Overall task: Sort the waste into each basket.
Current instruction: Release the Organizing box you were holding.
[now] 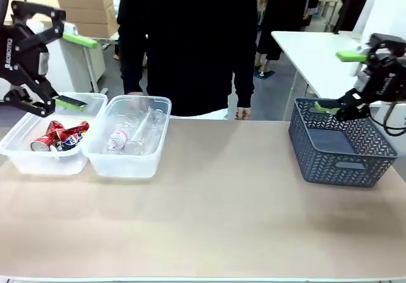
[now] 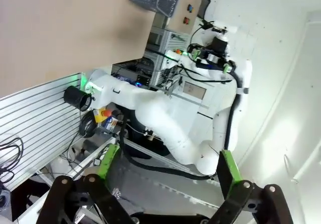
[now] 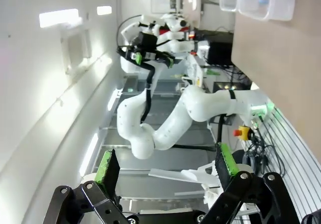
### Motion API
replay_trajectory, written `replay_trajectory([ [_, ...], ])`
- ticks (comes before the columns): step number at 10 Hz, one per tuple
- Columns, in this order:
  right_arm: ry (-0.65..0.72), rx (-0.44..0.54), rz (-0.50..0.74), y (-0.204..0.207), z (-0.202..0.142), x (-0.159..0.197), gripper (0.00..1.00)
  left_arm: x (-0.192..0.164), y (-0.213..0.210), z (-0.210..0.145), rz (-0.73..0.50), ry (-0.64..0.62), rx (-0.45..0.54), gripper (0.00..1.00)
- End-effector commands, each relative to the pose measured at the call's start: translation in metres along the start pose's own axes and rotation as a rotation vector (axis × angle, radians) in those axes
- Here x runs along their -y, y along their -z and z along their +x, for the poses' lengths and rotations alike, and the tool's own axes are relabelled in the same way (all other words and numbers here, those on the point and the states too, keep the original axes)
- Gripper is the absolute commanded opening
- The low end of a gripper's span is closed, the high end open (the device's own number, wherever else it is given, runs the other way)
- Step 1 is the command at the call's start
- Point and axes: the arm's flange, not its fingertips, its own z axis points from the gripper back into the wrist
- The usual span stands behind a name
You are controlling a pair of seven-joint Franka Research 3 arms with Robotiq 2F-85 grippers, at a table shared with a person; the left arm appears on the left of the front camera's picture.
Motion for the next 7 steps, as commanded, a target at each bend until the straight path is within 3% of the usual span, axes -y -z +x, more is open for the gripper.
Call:
replay_trajectory([
  [1, -0.035, 0.011, -0.038, -0.0020, -0.0013, -0.0035, 1.00, 0.0073, -0.0029, -0.0014, -0.014, 0.005, -0.003, 1.00],
  [7, -0.035, 0.011, -0.038, -0.0020, -0.0013, -0.0035, 1.00, 0.0073, -0.0029, -0.0014, -0.014, 0.005, -0.003, 1.00],
])
